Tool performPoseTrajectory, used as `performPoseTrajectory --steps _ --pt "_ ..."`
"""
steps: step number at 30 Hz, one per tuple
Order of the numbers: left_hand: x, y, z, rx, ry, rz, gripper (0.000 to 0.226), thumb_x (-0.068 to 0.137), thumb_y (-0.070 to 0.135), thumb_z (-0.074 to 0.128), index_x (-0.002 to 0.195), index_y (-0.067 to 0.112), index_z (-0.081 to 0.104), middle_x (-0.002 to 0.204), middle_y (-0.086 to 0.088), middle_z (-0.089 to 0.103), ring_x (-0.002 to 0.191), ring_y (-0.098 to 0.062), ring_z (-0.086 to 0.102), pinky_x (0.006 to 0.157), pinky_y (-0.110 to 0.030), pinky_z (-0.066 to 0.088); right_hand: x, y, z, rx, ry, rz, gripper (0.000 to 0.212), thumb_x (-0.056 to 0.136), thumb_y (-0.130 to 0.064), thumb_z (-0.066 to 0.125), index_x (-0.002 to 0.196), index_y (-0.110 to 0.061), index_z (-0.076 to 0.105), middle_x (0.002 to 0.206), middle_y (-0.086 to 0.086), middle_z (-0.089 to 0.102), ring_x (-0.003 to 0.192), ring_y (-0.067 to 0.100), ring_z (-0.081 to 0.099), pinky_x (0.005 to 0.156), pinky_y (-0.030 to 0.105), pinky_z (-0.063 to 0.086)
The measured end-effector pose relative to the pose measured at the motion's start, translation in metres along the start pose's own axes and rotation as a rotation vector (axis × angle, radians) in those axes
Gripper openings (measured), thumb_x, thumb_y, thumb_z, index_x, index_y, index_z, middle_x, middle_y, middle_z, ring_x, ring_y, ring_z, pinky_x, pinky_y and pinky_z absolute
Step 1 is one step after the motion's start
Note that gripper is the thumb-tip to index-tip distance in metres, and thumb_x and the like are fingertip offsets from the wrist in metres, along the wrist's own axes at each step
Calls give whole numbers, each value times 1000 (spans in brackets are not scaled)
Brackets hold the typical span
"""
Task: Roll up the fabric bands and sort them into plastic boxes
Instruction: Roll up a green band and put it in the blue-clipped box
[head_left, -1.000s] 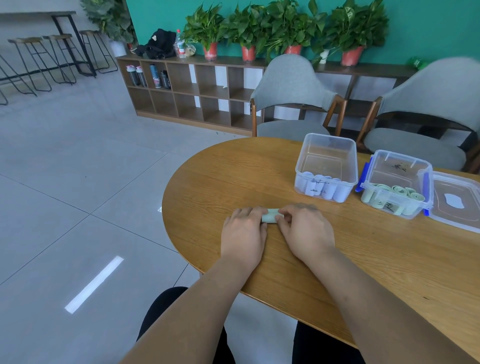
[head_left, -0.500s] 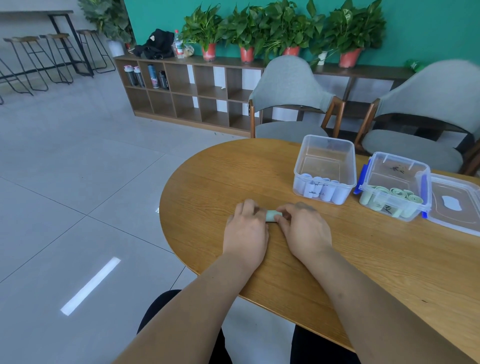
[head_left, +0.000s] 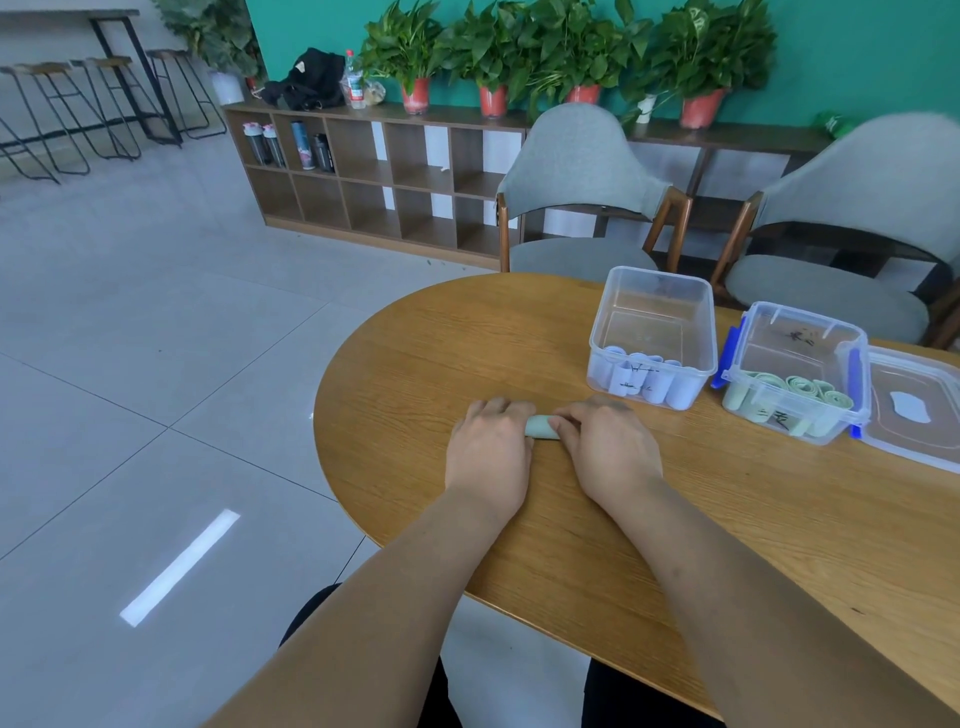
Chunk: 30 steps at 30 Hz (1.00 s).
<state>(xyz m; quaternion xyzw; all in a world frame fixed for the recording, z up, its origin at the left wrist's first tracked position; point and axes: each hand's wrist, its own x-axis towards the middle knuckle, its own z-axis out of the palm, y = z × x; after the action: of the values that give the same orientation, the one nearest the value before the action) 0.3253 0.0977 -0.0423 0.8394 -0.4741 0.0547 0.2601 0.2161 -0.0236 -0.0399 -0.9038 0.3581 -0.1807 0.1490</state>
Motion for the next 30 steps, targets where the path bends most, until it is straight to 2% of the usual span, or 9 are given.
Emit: performPoseTrajectory --steps 8,12,15,18,20,23,25,28,30 --pt "8 -2 0 20 -68 10 31 103 20 59 134 23 61 121 4 65 112 -21 56 90 -38 49 2 1 2 -53 -45 -39 33 106 -47 46 121 -32 72 106 -3 58 103 21 58 77 37 52" --pt "6 0 -3 -9 -94 -21 29 105 24 57 134 23 61 123 4 64 113 -20 57 94 -37 48 -9 3 -1 -22 -84 -135 38 101 -46 58 134 -27 62 116 -2 59 113 22 56 86 40 53" --pt "1 4 -9 -117 -131 -57 33 105 26 57 138 21 60 128 0 64 117 -22 59 99 -41 50 -16 6 -3 125 -72 -117 52 98 -37 67 147 -26 54 121 -4 65 110 18 61 94 38 52" --pt "-5 8 -14 -200 -189 -112 36 106 30 55 140 18 60 129 -3 66 119 -24 61 101 -41 50 -21 8 -9 299 -63 -59 53 95 -30 73 144 -34 56 102 -14 70 91 6 65 89 31 54" --pt "-8 9 -17 -252 -221 -152 37 107 33 54 139 17 61 120 -3 71 113 -25 64 97 -39 51 -24 8 -16 407 -79 -40 49 93 -28 76 138 -36 59 103 -20 71 85 3 66 85 22 53" --pt "-14 12 -27 -342 -276 -193 37 108 35 51 139 18 62 103 -1 73 100 -23 67 84 -32 50 -31 7 -29 484 -76 -48 37 92 -31 78 126 -39 66 103 -23 73 85 4 67 83 21 53" --pt "-18 14 -32 -371 -307 -206 36 108 36 50 138 20 63 105 -2 73 99 -23 68 81 -30 49 -37 6 -37 478 -65 -66 33 92 -34 78 122 -40 68 100 -23 73 85 4 67 83 23 54" --pt "-24 21 -38 -415 -293 -243 33 106 34 57 137 25 65 119 4 73 111 -16 68 95 -30 52 -47 3 -51 319 -16 -97 32 91 -42 77 122 -38 70 97 -20 70 83 2 65 79 23 53" --pt "-28 29 -43 -442 -232 -265 29 104 31 61 131 27 69 119 8 72 111 -10 66 99 -27 51 -54 0 -61 134 43 -160 33 91 -46 76 121 -36 70 100 -17 70 88 4 64 78 26 51"
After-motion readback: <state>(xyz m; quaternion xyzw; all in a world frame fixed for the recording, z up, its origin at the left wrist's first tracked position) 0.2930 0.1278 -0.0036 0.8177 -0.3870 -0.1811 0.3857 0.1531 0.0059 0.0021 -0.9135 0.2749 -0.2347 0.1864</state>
